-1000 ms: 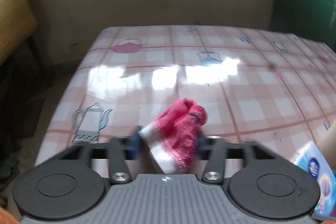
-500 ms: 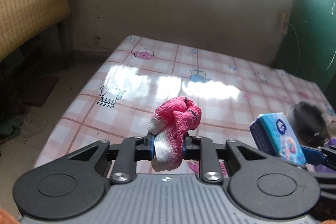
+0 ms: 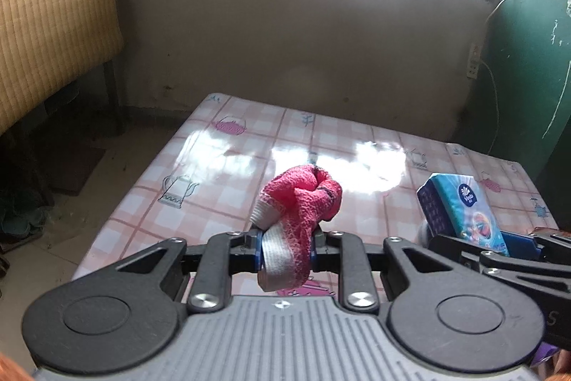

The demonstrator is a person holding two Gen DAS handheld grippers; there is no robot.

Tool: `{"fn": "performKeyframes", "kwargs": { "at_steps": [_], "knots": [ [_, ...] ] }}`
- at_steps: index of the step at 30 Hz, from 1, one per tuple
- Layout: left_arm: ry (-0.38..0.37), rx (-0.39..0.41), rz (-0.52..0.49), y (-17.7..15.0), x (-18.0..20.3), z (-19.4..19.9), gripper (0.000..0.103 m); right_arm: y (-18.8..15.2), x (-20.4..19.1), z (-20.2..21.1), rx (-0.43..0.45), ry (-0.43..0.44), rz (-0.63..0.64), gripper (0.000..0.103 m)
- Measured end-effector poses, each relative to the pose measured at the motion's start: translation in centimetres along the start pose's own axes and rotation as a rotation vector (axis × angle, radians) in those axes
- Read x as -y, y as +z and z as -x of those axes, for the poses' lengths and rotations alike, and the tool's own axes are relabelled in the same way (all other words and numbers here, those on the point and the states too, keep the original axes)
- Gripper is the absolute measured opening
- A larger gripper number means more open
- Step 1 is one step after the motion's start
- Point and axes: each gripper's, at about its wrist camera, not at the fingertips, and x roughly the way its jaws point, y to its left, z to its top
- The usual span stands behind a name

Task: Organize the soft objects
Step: 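Carry the sock and tissue pack with both grippers toward the box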

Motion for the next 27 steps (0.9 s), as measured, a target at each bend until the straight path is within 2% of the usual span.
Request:
{"fn": "performKeyframes", "kwargs": {
  "at_steps": [10,27],
  "knots": [
    [-0.012,-0.010,-0.047,0.2,2.1,0.3,0.025,0.2,1.2,2.1,0.008,-0.026,-0.015,0.063],
    [-0.058,-0.030,-0.082,0.5,4.8,-0.9,0.025,1.2,3.6,1.9,0.010,-0.055,-0.036,0.063]
  ]
}}
